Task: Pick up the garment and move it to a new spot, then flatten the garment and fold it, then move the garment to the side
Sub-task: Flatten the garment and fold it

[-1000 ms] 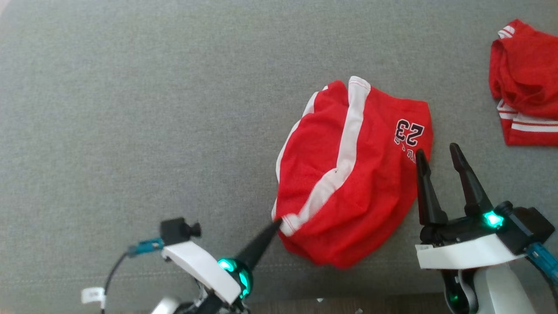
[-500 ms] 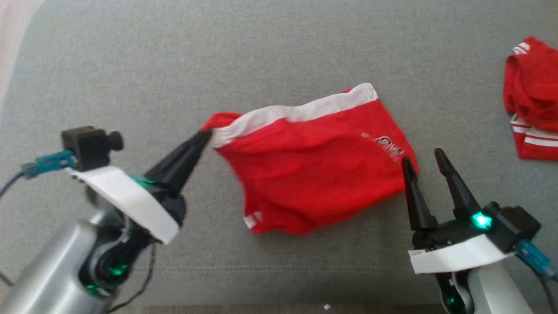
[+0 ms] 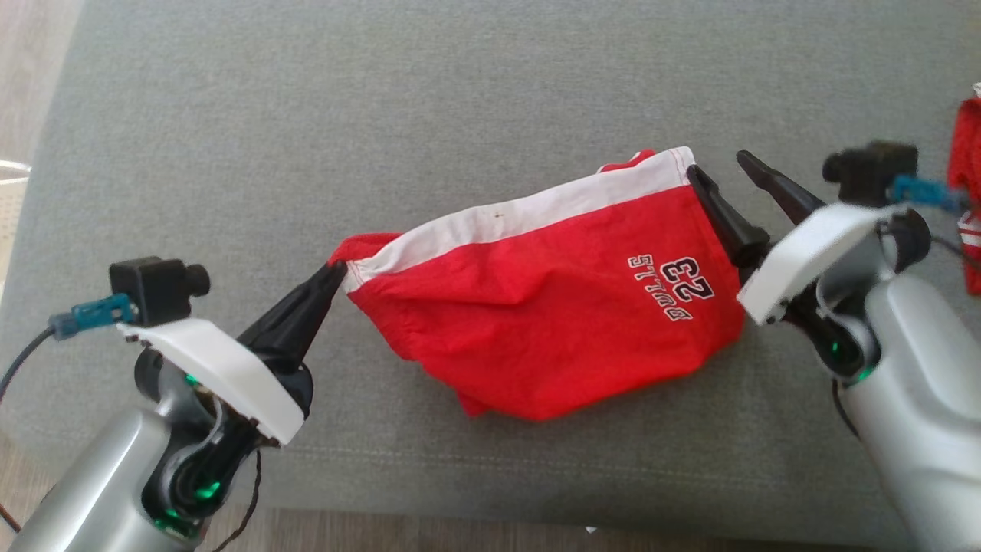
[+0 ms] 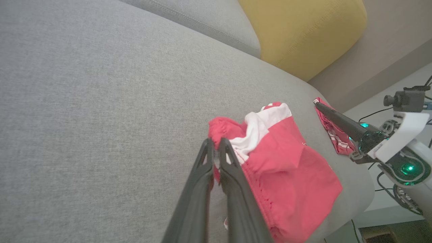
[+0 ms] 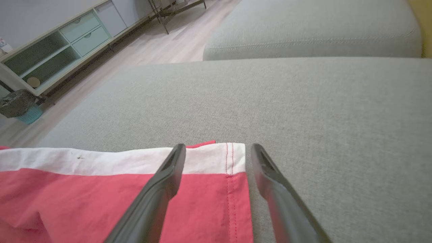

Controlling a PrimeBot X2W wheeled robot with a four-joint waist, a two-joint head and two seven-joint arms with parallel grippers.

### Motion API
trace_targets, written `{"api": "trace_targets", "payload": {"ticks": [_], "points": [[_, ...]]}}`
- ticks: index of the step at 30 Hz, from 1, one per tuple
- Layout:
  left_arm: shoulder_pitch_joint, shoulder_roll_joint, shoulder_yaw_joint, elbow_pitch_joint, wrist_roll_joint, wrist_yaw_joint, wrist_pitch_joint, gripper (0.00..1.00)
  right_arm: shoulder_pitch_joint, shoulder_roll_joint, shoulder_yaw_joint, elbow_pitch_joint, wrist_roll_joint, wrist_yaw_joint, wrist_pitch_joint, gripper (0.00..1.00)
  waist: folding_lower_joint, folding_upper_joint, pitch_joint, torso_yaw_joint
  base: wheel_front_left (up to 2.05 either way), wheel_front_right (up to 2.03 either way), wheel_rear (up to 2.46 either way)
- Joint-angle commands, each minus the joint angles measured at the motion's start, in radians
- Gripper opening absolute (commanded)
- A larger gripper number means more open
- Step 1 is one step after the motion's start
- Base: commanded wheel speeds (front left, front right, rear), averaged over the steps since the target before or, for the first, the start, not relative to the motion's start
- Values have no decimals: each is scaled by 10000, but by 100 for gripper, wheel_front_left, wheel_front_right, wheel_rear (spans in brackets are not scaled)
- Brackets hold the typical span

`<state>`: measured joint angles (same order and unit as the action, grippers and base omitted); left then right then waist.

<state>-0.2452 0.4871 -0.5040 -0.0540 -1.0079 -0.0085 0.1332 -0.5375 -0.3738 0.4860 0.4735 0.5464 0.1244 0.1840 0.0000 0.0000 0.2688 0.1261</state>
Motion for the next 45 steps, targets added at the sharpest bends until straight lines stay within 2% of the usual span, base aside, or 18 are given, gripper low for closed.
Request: {"api": "trace_targets", "payload": {"ticks": [1,5,9,14,22,23,24,25,26,27,38,42,45], "points": [[-482,222,390,-149,150,-69,-101,0,-271,-119,158,-50,480,63,596,100,0,0,4,73,0,0,0],[-555,126,273,108,194,-182,-149,0,-832,-187,181,387,1404,63,1986,100,0,0,18,169,0,0,0],[-654,34,171,301,212,-294,-170,0,-1222,-429,425,541,1978,63,2768,100,0,0,113,282,0,0,0],[-818,-75,74,493,260,-393,-213,0,-1600,-686,707,880,2387,63,3224,100,0,0,292,422,0,0,0],[-1047,-228,-41,664,295,-502,-261,0,-2046,-776,1065,1498,2786,63,3318,100,0,0,557,590,0,0,0],[-1067,-242,-52,702,299,-518,-276,0,-2100,-773,1137,1558,2832,63,3298,98,0,0,579,602,0,0,0],[-1085,-248,-66,741,307,-537,-287,0,-2155,-776,1208,1605,2878,63,3270,79,0,0,602,610,0,0,0],[-1103,-259,-74,778,308,-556,-304,0,-2207,-787,1298,1635,2915,63,3256,51,0,0,621,616,0,0,0],[-1120,-266,-81,823,313,-573,-324,0,-2265,-809,1397,1619,2942,63,3185,38,0,0,636,618,0,0,0],[-1136,-267,-98,869,326,-592,-333,0,-2319,-830,1455,1619,2986,63,3074,0,0,0,647,618,0,0,0],[-1622,-198,53,1119,709,-730,-917,0,-2929,-1526,2155,1013,3710,63,1338,0,0,0,251,305,0,0,0],[-2725,-189,175,1174,1234,-859,-1330,0,-3417,-1915,2200,703,3843,63,525,0,0,0,74,78,0,0,0],[-4186,-262,246,1530,1925,-939,-1754,0,-4081,-2122,2093,665,3713,63,-374,0,0,0,111,-138,0,0,0]]}}
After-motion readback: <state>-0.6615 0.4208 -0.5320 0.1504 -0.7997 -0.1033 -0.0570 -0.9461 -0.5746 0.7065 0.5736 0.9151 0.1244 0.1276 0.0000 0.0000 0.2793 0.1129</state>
